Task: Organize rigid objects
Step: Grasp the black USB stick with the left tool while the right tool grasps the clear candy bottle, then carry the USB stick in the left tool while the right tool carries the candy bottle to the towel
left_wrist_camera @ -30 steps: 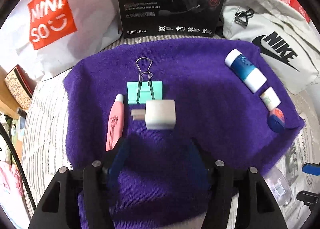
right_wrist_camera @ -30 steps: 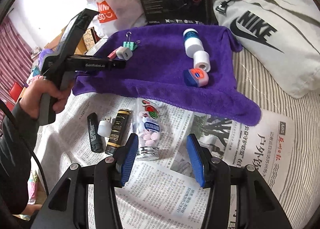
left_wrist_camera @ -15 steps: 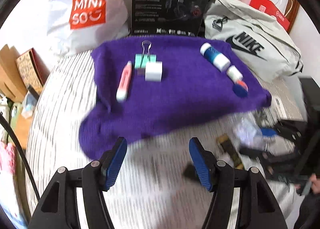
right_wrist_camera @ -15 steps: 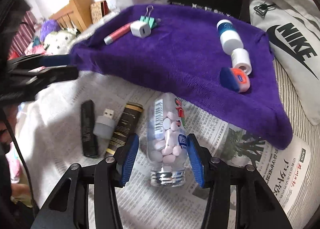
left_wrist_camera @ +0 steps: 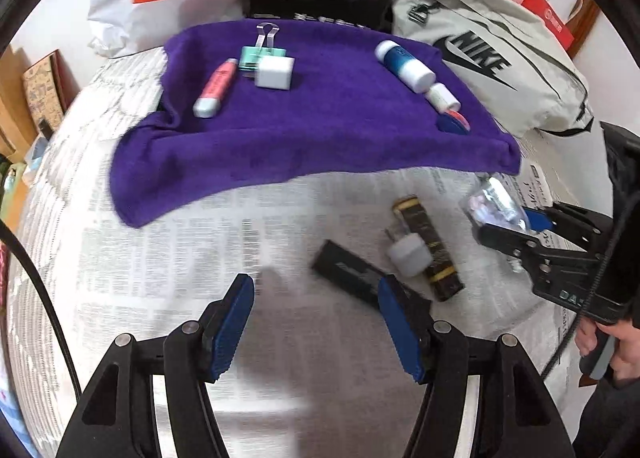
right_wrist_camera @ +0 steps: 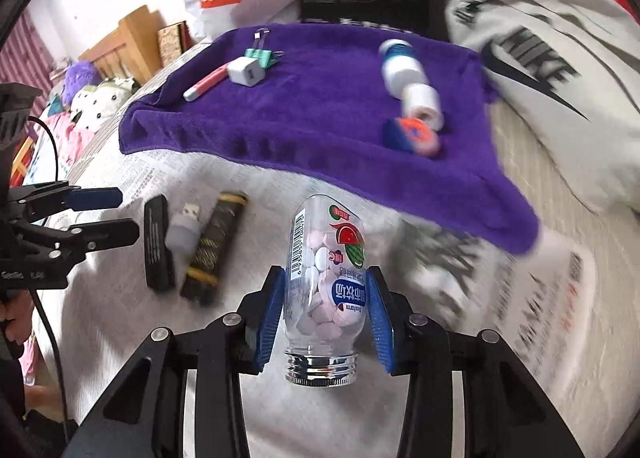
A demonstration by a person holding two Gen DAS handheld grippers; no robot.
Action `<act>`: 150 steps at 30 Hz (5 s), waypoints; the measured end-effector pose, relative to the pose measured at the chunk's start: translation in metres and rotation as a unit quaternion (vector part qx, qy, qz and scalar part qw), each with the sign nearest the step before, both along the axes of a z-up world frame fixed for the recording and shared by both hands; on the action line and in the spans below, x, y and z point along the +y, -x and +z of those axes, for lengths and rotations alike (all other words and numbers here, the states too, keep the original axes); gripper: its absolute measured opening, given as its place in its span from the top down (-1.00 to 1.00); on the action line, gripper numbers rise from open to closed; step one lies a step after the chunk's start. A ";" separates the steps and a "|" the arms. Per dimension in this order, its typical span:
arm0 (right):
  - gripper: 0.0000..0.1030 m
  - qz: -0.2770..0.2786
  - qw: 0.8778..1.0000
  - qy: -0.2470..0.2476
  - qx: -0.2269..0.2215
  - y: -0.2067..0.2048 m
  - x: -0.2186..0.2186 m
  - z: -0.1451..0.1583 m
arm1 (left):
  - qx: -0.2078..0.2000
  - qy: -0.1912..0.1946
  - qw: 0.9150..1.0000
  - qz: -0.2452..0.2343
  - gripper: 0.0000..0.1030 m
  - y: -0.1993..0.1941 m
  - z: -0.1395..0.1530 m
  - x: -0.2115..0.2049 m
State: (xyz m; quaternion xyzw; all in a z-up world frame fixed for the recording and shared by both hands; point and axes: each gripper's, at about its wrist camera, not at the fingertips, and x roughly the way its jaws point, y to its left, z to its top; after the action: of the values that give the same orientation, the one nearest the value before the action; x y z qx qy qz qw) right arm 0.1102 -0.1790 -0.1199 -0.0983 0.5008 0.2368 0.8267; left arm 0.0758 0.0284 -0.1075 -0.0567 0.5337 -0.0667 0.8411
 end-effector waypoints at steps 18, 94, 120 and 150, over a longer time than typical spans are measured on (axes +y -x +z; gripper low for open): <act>0.20 -0.063 0.998 -0.005 -0.006 0.029 -0.048 -0.013 | 0.009 -0.097 0.995 -0.016 -0.30 -0.002 -0.013 -0.032; 0.21 -0.039 0.998 -0.041 -0.019 0.016 -0.042 0.030 | -0.054 -0.009 0.998 -0.027 0.60 0.009 0.023 0.026; 0.23 -0.007 0.997 -0.059 -0.039 -0.060 -0.007 0.063 | -0.078 0.015 0.997 -0.017 0.60 -0.075 0.052 0.043; 0.23 0.029 0.998 0.049 0.038 -0.165 0.079 -0.004 | -0.027 -0.011 0.999 -0.023 0.60 -0.145 -0.001 0.049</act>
State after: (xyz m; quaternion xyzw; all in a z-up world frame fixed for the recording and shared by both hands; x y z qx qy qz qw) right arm 0.2756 -0.1002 -0.1235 -0.1441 0.5402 0.2390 0.7939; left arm 0.2206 0.0773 -0.1083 -0.0335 0.5123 -0.0821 0.8542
